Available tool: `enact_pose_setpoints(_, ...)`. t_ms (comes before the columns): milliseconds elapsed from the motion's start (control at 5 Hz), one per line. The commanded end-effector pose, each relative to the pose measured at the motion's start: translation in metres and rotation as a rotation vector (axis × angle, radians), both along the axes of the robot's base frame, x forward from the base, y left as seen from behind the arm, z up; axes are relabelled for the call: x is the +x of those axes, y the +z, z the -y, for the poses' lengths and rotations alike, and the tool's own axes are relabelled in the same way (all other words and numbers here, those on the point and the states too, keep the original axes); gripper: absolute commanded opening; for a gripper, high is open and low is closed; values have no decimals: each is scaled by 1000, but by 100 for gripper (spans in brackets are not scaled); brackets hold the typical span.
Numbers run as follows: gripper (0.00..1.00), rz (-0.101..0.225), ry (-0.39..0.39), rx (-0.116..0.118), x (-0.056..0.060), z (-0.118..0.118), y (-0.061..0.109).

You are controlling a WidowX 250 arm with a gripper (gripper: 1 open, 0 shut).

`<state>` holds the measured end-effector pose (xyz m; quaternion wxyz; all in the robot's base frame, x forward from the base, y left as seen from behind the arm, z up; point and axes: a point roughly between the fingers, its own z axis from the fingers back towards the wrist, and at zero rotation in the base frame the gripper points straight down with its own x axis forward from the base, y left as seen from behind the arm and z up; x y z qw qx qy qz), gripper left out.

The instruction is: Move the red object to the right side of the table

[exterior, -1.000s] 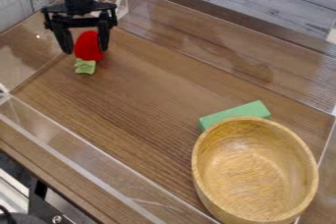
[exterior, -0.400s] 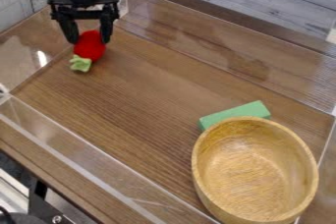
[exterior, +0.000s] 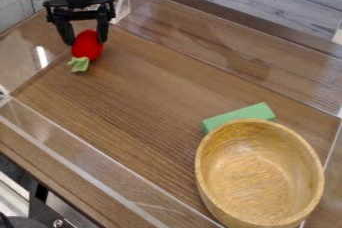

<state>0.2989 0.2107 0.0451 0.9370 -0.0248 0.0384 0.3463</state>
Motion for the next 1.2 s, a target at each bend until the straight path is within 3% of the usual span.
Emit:
enact_pose_setpoints(0, 100, 38, -15, 25, 13, 0, 16)
enact_pose_setpoints(400, 100, 28, -76, 19, 19, 9, 19)
enact_pose_setpoints(800, 100, 15, 11, 13, 24, -5, 11)
enact_pose_setpoints(1000, 100, 8, 10, 9, 28, 5, 1)
